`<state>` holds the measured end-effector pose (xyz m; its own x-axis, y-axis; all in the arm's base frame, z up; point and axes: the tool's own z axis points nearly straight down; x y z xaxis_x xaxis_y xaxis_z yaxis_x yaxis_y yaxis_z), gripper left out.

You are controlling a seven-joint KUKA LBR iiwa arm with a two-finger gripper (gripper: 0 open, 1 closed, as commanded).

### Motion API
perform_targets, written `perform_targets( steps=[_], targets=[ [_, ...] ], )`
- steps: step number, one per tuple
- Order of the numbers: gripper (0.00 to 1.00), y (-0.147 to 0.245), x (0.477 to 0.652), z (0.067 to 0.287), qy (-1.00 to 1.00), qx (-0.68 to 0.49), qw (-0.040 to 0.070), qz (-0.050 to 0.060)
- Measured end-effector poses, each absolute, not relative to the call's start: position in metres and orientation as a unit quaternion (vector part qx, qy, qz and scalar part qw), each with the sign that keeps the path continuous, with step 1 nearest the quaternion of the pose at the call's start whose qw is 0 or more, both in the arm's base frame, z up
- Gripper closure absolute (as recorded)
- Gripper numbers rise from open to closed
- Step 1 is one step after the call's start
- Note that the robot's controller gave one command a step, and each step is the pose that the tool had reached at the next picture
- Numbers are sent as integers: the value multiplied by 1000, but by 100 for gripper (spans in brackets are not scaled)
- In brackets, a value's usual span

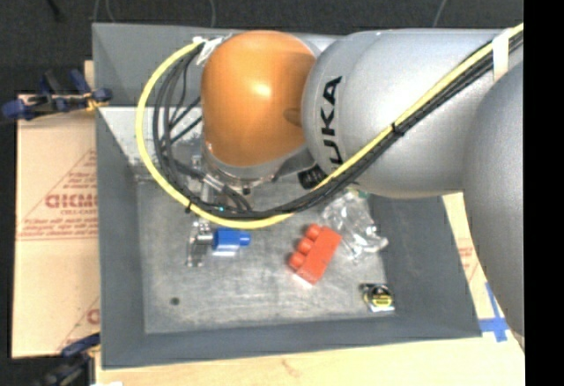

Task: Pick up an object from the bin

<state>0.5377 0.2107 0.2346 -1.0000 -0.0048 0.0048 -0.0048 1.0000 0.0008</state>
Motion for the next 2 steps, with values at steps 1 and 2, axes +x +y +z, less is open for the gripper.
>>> perform_targets(
  steps=[1,2],
  targets=[
    [0,151,595,120,-985,173,1,1],
    [0,106,591,75,-1000,16,-4,-3]
  ],
)
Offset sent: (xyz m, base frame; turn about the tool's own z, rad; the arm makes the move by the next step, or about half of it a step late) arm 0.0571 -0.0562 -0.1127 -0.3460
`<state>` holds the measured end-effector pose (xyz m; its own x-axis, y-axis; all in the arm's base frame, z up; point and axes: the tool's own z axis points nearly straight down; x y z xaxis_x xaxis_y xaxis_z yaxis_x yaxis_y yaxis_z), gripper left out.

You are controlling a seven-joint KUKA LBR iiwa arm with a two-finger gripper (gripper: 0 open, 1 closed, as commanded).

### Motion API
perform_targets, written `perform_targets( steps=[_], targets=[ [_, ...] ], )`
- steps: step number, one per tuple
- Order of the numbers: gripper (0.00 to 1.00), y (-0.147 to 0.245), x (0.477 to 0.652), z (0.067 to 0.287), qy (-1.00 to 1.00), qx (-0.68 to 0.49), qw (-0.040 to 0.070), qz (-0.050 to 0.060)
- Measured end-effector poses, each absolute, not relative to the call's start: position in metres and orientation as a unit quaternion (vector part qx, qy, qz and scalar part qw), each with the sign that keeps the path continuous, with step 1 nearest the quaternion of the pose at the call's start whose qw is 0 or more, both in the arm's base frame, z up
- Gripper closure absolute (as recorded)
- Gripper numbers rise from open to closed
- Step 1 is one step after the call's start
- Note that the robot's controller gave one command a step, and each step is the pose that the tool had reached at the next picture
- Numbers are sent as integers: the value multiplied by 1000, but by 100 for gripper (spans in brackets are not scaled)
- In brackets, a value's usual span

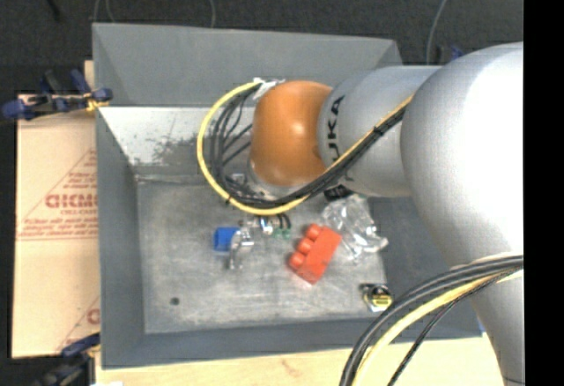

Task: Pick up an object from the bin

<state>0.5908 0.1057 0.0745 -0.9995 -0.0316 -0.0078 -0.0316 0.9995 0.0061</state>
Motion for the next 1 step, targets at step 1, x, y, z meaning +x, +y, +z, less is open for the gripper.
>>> perform_targets(
  steps=[1],
  targets=[
    [100,105,594,78,1000,-14,9,3]
  ],
)
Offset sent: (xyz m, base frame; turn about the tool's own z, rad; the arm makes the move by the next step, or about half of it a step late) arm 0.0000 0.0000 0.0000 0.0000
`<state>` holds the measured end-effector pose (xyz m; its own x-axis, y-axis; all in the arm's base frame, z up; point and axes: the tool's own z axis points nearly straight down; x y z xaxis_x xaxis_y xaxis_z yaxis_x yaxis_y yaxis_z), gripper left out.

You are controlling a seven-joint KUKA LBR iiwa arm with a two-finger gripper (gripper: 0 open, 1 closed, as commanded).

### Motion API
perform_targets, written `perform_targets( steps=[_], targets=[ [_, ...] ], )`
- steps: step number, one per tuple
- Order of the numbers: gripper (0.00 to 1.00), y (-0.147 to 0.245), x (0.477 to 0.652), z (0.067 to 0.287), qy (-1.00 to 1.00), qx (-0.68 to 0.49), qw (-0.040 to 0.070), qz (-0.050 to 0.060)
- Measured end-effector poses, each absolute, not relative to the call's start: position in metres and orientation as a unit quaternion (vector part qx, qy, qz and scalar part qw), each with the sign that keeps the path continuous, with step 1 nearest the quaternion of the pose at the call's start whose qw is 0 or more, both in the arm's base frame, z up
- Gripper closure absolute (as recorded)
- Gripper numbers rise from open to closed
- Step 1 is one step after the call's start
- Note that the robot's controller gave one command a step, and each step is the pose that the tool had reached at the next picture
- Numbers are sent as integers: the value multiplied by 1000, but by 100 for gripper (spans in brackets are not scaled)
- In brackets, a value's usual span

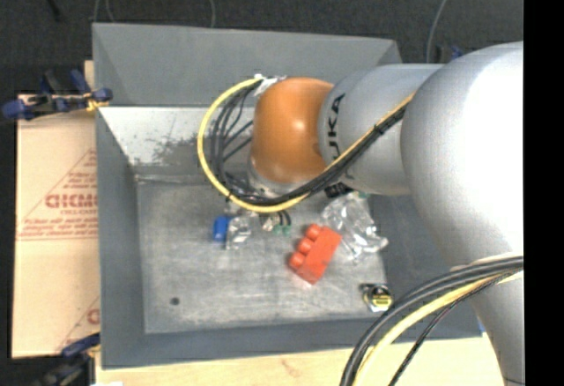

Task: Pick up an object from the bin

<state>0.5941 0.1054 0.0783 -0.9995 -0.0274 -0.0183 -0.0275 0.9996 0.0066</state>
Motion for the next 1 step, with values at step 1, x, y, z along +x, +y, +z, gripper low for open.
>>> perform_targets(
  steps=[1],
  targets=[
    [100,114,586,225,1000,-20,6,1]
  ],
)
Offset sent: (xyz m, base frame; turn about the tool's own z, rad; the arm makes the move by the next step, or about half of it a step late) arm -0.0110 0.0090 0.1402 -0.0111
